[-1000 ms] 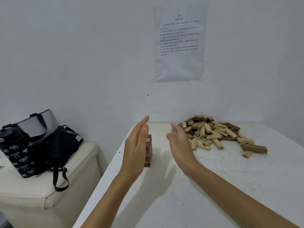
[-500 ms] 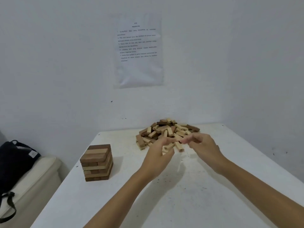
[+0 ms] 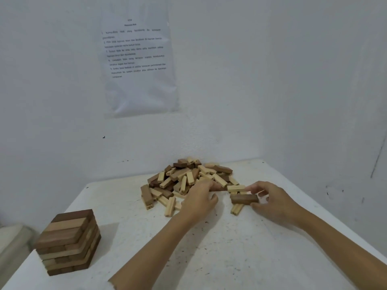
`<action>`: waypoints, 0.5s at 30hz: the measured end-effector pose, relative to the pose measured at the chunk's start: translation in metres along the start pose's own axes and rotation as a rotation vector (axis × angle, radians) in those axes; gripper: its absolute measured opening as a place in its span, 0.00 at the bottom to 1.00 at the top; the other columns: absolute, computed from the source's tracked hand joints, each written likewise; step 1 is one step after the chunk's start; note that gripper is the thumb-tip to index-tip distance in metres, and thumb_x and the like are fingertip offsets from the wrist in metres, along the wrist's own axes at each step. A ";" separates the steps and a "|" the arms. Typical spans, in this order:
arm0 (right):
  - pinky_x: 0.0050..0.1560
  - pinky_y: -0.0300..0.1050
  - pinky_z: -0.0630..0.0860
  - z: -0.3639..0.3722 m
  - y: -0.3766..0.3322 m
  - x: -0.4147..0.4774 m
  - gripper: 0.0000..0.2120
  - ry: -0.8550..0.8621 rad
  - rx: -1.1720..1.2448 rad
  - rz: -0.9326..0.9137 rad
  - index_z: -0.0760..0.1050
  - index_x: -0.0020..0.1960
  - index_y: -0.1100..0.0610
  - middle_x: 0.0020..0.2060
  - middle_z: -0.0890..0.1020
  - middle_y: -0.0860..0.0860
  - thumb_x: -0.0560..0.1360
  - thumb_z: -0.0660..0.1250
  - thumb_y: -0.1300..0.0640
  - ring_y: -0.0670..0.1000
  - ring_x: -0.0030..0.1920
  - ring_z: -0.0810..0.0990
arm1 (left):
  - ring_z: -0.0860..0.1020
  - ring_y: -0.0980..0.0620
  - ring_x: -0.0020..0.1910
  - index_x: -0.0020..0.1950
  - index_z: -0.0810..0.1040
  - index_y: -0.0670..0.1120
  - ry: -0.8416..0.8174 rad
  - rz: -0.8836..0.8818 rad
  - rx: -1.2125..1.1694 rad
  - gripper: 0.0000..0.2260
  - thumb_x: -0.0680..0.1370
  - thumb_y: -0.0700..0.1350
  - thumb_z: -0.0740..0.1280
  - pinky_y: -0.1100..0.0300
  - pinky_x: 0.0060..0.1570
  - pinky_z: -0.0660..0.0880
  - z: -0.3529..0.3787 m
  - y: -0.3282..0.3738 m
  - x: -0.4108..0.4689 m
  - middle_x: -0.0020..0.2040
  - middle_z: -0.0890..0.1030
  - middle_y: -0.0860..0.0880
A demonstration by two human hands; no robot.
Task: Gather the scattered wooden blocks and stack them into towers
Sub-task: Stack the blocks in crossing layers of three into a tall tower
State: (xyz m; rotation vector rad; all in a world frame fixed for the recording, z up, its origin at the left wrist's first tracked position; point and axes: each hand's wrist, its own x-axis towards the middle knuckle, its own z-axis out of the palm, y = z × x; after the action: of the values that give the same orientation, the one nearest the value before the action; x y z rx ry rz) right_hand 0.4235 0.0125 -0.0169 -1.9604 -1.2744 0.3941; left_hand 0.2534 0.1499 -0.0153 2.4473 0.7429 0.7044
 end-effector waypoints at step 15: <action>0.53 0.40 0.77 -0.013 0.001 0.000 0.14 0.037 0.620 0.043 0.81 0.56 0.50 0.47 0.85 0.50 0.71 0.74 0.57 0.48 0.51 0.82 | 0.73 0.57 0.55 0.58 0.76 0.51 0.070 0.153 0.221 0.10 0.77 0.46 0.67 0.63 0.49 0.57 0.027 -0.013 0.030 0.53 0.77 0.56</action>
State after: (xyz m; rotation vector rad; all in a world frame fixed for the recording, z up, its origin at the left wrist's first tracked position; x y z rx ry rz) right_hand 0.4321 0.0064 -0.0090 -1.4579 -0.9380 0.6793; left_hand 0.2868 0.1698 -0.0332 2.7150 0.6980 0.8064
